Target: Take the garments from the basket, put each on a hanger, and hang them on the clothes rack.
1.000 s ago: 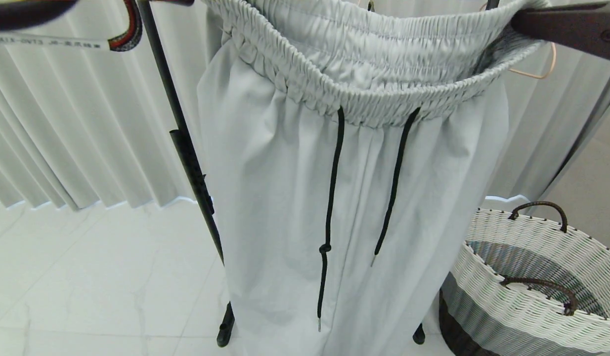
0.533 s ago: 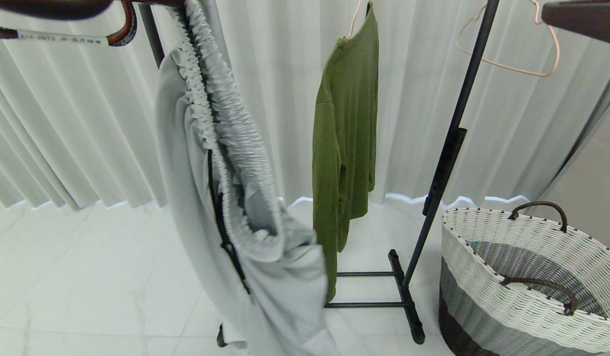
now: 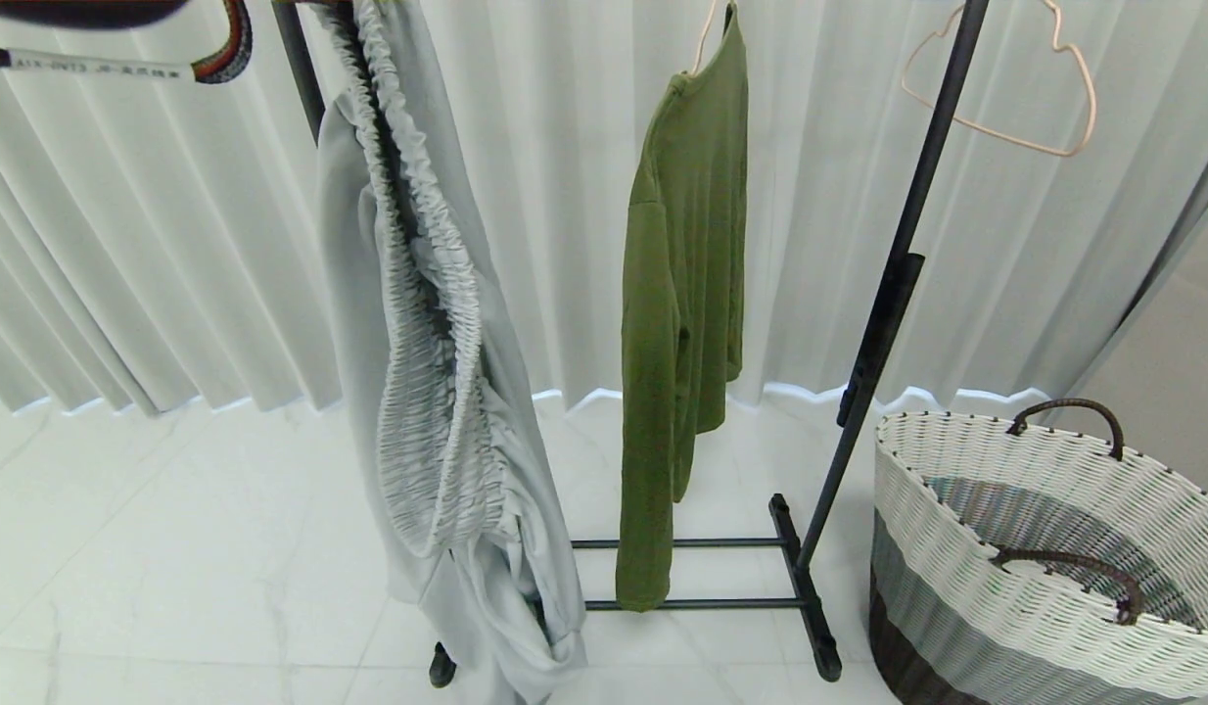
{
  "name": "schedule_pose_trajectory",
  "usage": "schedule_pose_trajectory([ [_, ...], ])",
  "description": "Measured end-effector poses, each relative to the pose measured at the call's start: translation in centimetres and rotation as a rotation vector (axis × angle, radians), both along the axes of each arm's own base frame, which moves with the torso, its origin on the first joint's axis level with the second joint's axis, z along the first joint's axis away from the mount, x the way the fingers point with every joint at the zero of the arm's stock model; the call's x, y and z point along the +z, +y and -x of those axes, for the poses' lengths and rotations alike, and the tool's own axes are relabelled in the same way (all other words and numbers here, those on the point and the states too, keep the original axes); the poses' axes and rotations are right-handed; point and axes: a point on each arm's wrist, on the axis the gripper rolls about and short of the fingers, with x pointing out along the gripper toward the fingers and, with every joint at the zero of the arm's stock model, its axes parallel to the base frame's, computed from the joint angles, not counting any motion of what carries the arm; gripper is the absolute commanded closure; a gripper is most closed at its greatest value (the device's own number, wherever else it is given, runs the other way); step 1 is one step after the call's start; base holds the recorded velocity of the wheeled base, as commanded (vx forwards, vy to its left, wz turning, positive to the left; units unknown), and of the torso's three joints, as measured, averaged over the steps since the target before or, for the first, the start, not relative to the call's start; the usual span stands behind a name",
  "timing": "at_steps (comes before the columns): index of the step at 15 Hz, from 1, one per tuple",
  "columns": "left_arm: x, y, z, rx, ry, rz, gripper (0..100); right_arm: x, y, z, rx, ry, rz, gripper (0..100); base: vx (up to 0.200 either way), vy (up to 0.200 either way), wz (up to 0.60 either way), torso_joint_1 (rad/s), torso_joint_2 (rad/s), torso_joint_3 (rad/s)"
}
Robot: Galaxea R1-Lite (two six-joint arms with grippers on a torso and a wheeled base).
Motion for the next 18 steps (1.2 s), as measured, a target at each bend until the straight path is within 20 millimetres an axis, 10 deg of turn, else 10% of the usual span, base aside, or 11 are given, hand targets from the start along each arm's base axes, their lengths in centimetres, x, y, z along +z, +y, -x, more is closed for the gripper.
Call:
schedule_pose_trajectory([
  [18, 0.2, 1.3, -0.4, 0.048, -0.019, -0.041, 100, -3.1, -2.1, 2.1, -0.126, 0.056, -0.084, 0, 0.0, 0.0, 0.0, 0.009, -0.05, -0.055],
])
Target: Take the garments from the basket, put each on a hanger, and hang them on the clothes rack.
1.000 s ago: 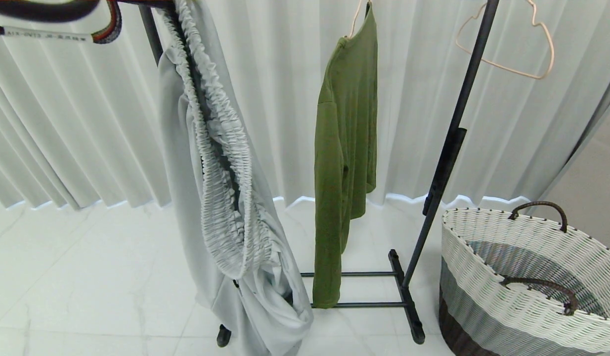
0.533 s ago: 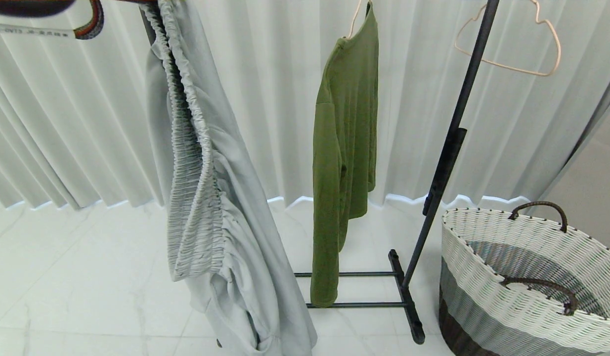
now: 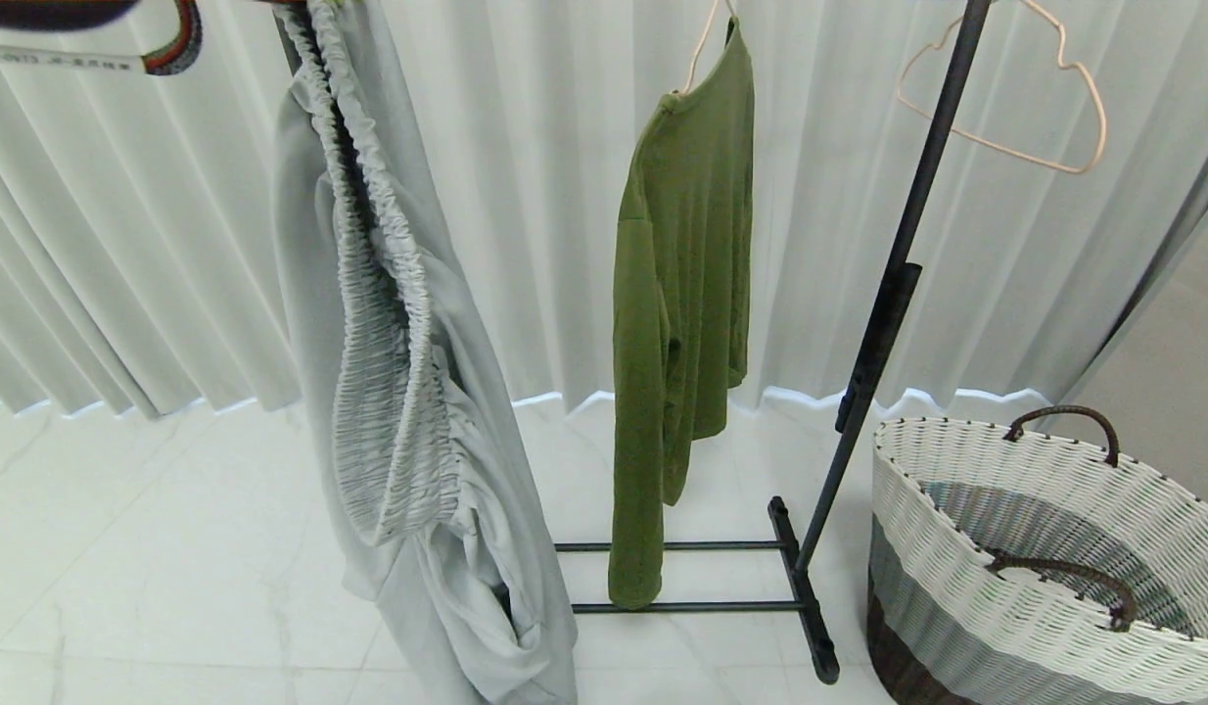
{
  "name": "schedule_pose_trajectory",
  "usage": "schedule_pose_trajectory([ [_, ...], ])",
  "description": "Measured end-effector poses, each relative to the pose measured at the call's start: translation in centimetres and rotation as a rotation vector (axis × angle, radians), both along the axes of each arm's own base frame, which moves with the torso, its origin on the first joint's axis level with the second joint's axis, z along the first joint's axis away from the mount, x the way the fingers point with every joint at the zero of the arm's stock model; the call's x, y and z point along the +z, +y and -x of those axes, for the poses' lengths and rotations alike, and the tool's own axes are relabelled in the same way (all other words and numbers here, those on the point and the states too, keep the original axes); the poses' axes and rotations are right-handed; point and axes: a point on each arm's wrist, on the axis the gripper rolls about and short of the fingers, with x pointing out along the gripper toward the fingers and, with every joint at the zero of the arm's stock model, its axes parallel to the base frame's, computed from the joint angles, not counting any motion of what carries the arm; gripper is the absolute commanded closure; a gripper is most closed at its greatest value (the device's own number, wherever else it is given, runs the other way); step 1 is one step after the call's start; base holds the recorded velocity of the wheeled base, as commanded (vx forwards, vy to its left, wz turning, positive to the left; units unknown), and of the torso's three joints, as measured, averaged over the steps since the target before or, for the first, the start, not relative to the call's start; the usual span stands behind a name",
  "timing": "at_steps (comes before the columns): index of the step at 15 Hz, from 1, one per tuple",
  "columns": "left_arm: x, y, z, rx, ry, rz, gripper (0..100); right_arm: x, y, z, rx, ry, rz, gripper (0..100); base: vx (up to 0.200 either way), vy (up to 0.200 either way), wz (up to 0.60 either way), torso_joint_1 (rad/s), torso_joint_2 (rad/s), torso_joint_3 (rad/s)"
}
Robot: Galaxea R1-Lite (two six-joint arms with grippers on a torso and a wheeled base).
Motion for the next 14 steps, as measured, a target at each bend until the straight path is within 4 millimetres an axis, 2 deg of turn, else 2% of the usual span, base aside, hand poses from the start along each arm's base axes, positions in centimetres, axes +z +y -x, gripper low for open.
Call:
schedule_pose_trajectory([
  [6, -0.04, -0.01, -0.03, 0.0, -0.001, -0.02, 100, -0.21, 0.0, 0.02, -0.001, 0.005, -0.01, 0, 0.0, 0.0, 0.0, 0.115, -0.49, -0.334],
  [14, -0.09, -0.06, -0.07, -0.002, -0.004, -0.051, 100, -0.27, 0.04, -0.14, -0.001, 0.01, -0.019, 0, 0.0, 0.0, 0.0, 0.172, -0.48, -0.307],
])
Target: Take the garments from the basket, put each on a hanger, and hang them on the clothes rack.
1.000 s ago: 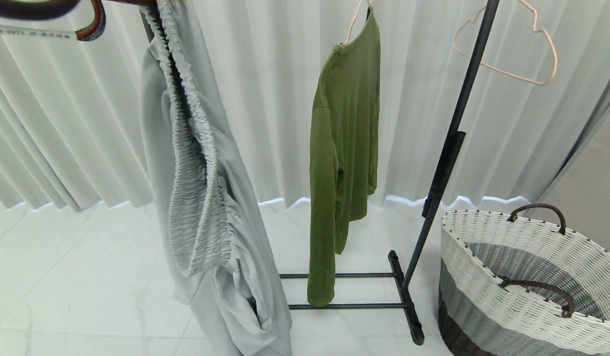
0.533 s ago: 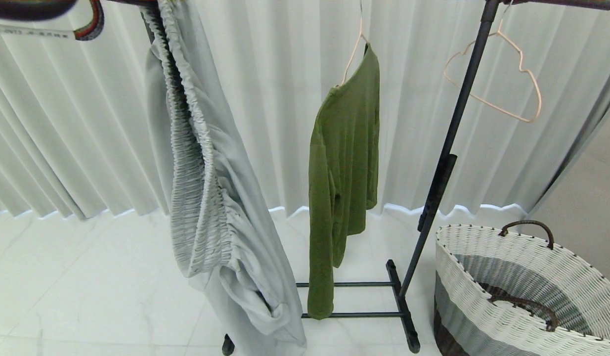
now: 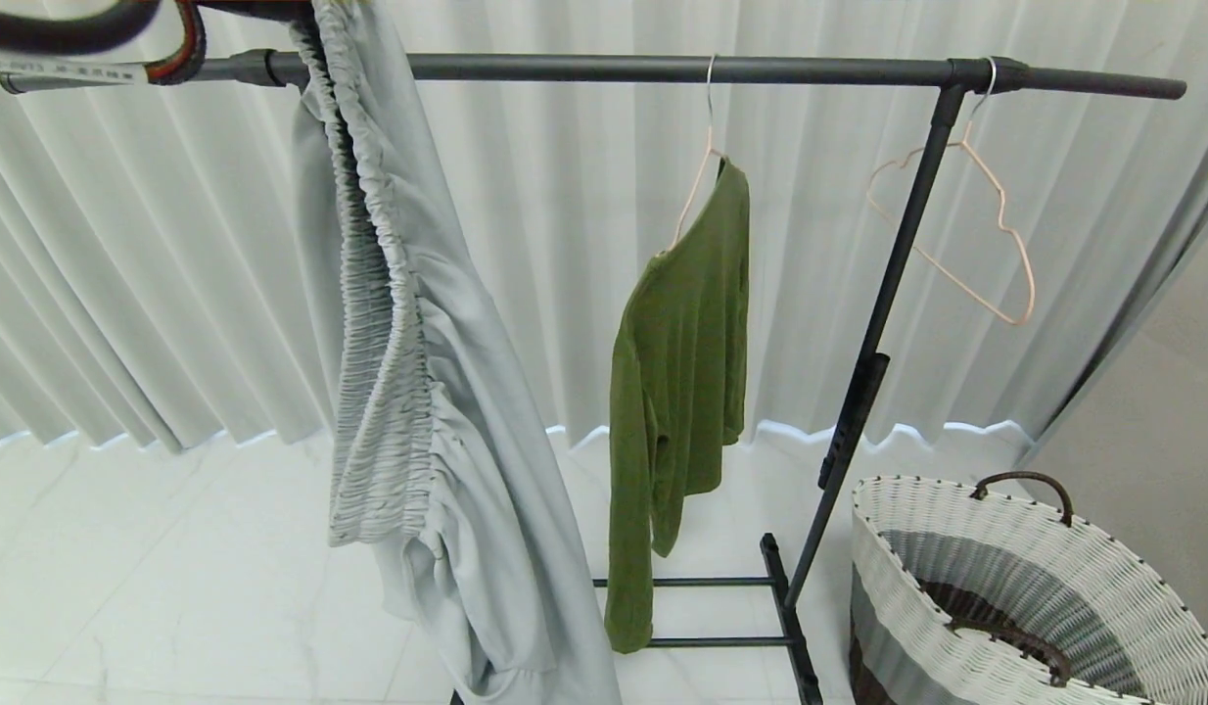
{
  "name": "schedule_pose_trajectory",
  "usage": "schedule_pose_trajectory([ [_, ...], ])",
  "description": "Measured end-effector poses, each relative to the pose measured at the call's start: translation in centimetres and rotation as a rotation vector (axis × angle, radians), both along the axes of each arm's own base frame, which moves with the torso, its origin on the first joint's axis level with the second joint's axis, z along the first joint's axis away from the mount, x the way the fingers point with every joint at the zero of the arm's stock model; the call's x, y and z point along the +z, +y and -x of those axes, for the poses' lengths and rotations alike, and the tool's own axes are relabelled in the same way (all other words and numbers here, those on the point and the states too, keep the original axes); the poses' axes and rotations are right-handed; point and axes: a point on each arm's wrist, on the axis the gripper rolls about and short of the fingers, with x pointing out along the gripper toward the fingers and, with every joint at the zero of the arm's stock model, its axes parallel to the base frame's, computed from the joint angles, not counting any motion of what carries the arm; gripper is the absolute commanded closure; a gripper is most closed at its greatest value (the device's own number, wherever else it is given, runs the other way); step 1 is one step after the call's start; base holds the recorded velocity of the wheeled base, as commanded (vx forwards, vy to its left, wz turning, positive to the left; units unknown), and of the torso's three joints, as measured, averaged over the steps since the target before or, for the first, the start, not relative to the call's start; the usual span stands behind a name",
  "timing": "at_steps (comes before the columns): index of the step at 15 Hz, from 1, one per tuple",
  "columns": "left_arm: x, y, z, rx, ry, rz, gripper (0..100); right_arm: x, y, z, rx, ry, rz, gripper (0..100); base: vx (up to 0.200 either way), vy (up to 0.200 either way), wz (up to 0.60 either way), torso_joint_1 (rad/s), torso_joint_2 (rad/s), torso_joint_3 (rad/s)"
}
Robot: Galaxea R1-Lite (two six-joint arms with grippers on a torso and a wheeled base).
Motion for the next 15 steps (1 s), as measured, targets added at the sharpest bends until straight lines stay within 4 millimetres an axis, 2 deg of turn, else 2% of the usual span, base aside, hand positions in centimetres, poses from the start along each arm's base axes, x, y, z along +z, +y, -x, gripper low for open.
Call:
schedule_pose_trajectory([
  [6, 0.0, 0.0, 0.0, -0.001, -0.001, 0.001, 100, -0.5, 0.5, -1.5, 0.144, -0.1, -0.054, 0, 0.0, 0.0, 0.0, 0.212, -0.5, -0.296],
  [10, 0.0, 0.0, 0.0, -0.001, -0.004, -0.023, 100, -2.7, 0.5, -3.2, 0.133, -0.044, -0.052, 0, 0.0, 0.0, 0.0, 0.157, -0.36, -0.201],
  [15, -0.1, 0.4, -0.5, 0.028, -0.002, -0.038, 100, -4.4, 0.5, -3.9, 0.122, 0.03, -0.066, 0, 0.2, 0.0, 0.0, 0.015, -0.04, -0.017],
])
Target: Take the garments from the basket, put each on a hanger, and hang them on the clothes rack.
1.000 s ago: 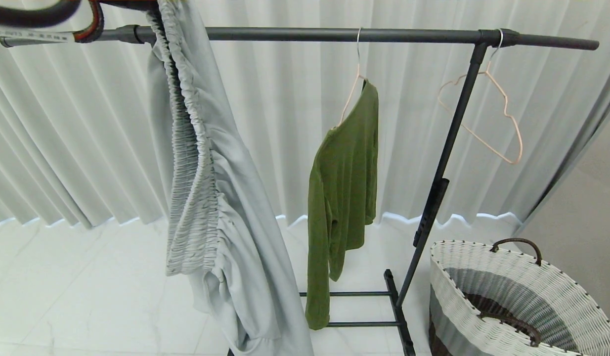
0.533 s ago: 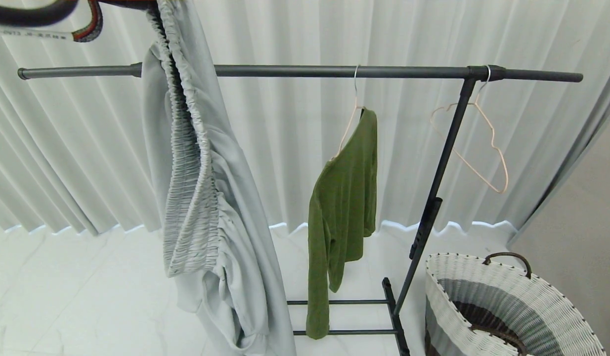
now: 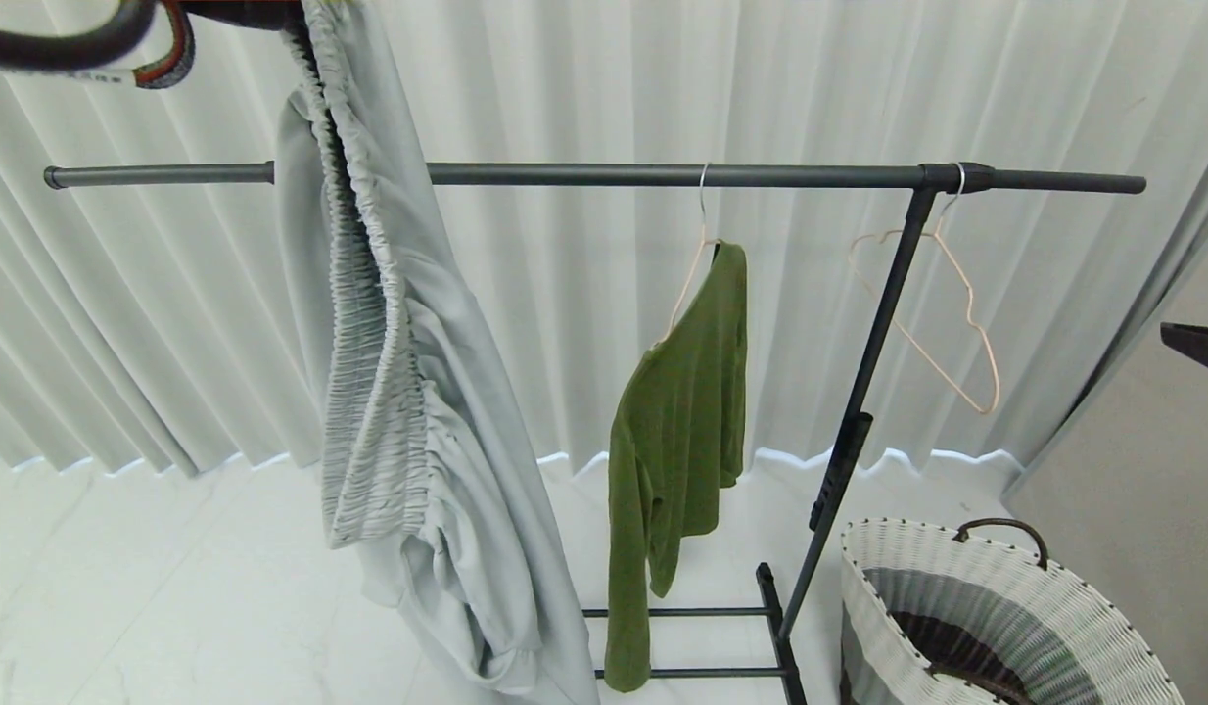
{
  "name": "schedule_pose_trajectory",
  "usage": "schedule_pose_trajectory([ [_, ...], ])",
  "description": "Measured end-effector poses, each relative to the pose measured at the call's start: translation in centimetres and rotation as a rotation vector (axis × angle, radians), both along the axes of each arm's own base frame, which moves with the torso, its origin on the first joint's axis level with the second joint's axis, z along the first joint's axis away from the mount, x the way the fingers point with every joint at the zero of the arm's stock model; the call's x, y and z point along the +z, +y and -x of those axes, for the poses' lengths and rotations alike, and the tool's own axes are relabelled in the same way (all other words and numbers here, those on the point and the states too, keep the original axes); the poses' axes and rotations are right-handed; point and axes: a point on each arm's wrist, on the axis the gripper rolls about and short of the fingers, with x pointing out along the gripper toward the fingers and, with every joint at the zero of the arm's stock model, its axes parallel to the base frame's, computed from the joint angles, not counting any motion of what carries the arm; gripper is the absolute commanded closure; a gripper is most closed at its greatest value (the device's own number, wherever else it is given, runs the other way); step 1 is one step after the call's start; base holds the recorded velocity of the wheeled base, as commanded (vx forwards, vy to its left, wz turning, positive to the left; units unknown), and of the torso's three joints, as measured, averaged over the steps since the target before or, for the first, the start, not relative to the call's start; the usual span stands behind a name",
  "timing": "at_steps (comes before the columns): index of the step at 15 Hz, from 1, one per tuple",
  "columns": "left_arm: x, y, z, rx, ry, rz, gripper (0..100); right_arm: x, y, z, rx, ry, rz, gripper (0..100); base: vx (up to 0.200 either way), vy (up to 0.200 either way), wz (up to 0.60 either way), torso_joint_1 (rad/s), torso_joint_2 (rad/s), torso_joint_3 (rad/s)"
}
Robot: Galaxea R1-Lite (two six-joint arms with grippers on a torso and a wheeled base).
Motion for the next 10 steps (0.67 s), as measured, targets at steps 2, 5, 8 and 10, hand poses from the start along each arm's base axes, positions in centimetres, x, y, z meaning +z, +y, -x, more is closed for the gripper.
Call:
schedule_pose_trajectory([
  [2, -0.3, 0.1, -0.3, 0.013, 0.011, -0.011, 100, -0.2, 0.1, -0.3, -0.005, 0.016, -0.023, 0, 0.2, 0.0, 0.0, 0.017, 0.01, -0.005],
  [5, -0.6, 0.1, -0.3, 0.015, 0.018, -0.018, 100, -0.5, 0.1, -0.9, -0.014, 0.038, -0.056, 0, 0.2, 0.0, 0.0, 0.002, 0.0, -0.001],
  [8, -1.0, 0.1, -0.4, 0.017, 0.029, -0.028, 100, -1.3, 0.4, -2.1, -0.031, 0.093, -0.105, 0, 0.2, 0.0, 0.0, 0.002, 0.0, 0.001],
  [10, -1.4, 0.1, -0.4, 0.016, 0.041, -0.039, 100, -1.9, 0.5, -3.2, -0.045, 0.131, -0.133, 0, 0.0, 0.0, 0.0, 0.0, 0.0, 0.0],
])
